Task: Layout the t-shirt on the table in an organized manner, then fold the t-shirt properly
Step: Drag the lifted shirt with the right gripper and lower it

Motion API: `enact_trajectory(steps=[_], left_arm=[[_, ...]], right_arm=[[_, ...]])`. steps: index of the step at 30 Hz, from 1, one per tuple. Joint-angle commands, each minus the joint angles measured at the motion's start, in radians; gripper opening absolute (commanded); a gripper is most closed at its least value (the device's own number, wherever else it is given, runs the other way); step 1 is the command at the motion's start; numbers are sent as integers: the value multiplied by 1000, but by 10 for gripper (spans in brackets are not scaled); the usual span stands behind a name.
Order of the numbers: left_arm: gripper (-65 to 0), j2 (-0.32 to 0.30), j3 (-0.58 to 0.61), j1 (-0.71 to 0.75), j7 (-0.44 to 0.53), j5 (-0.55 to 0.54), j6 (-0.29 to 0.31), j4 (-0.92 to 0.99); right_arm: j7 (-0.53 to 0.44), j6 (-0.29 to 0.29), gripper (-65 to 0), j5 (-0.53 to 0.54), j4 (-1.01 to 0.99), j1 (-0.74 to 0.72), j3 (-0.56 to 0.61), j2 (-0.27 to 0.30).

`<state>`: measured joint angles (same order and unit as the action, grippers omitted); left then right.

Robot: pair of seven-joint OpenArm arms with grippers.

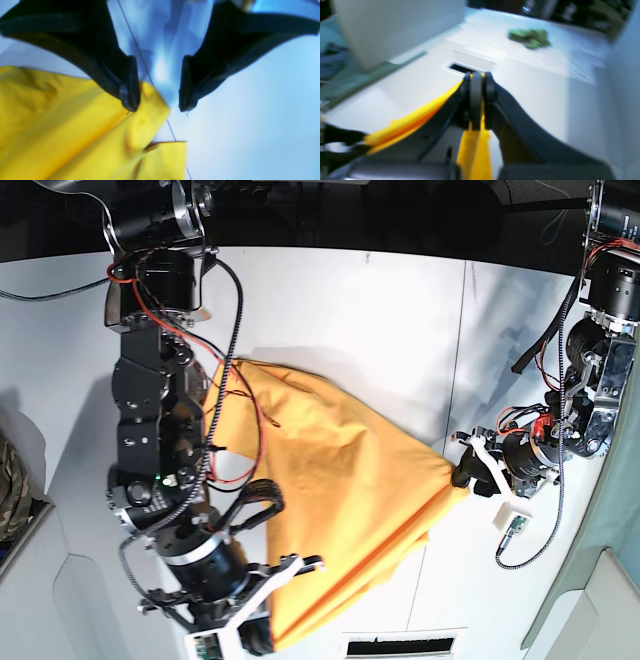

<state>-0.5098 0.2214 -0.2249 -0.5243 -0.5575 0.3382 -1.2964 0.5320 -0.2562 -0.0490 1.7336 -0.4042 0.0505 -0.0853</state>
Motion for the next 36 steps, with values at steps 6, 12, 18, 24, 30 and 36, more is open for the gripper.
enact_trajectory(steps=[6,12,18,24,30,36], left_arm=[[-358,-13,-6,-21,37,-4,-1,-14],[-357,1,-6,-21,53,-5,-1,-13],[-357,55,-3,-21,53,-4,-1,-4],[-357,137,-3,-22,87,-4,-1,67],[-357,201,-3,-37,109,-4,-1,126],[-357,236,37,-112,97,-4,-1,129]], right_arm=[[-19,98,-650,0,24,38,-195,110],[-11,172,-650,0,24,164,-396,152],[13,194,-650,105,24,317,-547,154],[207,190,-388,246,24,396,-568,150],[209,47,-364,414,73,431,-564,93],[202,-45,-364,430,79,432,-445,6]])
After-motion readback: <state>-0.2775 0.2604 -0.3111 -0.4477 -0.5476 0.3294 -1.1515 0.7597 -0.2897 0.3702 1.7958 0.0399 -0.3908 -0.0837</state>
